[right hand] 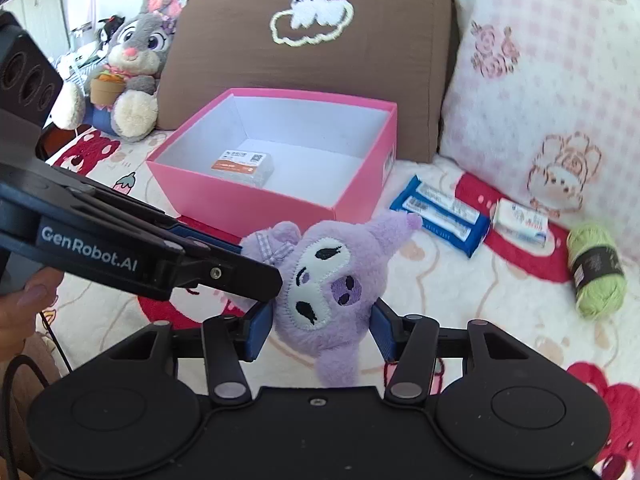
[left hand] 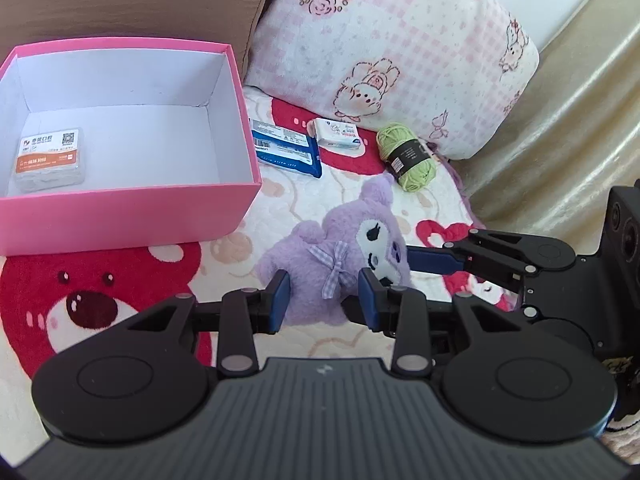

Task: Organize objects
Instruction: 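Lift the held plush toy with the left tool over the pink box, then lower the plush toy into the pink box and open the left tool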

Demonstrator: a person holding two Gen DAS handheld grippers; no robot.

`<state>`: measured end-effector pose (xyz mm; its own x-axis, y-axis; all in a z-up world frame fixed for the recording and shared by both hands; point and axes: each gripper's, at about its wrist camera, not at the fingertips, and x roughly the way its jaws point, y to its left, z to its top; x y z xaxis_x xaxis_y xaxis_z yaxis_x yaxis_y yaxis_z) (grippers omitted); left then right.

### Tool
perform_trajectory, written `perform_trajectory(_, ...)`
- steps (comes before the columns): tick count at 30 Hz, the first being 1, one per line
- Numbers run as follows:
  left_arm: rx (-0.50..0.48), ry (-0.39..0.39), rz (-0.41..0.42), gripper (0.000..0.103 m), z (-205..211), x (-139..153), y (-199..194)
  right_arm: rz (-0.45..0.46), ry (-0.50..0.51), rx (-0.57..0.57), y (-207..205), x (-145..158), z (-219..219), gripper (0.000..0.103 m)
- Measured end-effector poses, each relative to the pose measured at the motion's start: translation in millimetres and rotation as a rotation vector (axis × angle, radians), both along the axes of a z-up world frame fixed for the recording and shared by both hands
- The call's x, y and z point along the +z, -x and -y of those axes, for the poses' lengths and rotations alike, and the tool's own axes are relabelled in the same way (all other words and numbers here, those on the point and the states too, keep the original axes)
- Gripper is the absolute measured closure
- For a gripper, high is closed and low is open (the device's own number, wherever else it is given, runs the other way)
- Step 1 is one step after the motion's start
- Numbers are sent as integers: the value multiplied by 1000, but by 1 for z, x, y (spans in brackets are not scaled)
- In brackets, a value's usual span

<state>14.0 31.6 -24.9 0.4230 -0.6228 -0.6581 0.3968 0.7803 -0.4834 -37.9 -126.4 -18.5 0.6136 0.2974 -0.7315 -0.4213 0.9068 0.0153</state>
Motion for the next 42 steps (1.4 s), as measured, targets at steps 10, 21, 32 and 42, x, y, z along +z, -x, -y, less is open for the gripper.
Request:
perform_trajectory(10, 9, -40, 61, 68, -14, 44, 8, 42, -27, 46, 0, 35, -15, 40)
perform_trajectory(21, 30, -125, 58, 68, -36, 81, -3, 40, -55, 100, -19, 61, -41, 40)
perform_trajectory(32, 91, -186, 66, 68, -61, 107, -34, 47, -117, 100, -60, 75, -71, 37)
perform_trajectory(42, 157, -196, -44, 68, -77, 72, -99, -37, -104, 55, -117, 49, -96, 36)
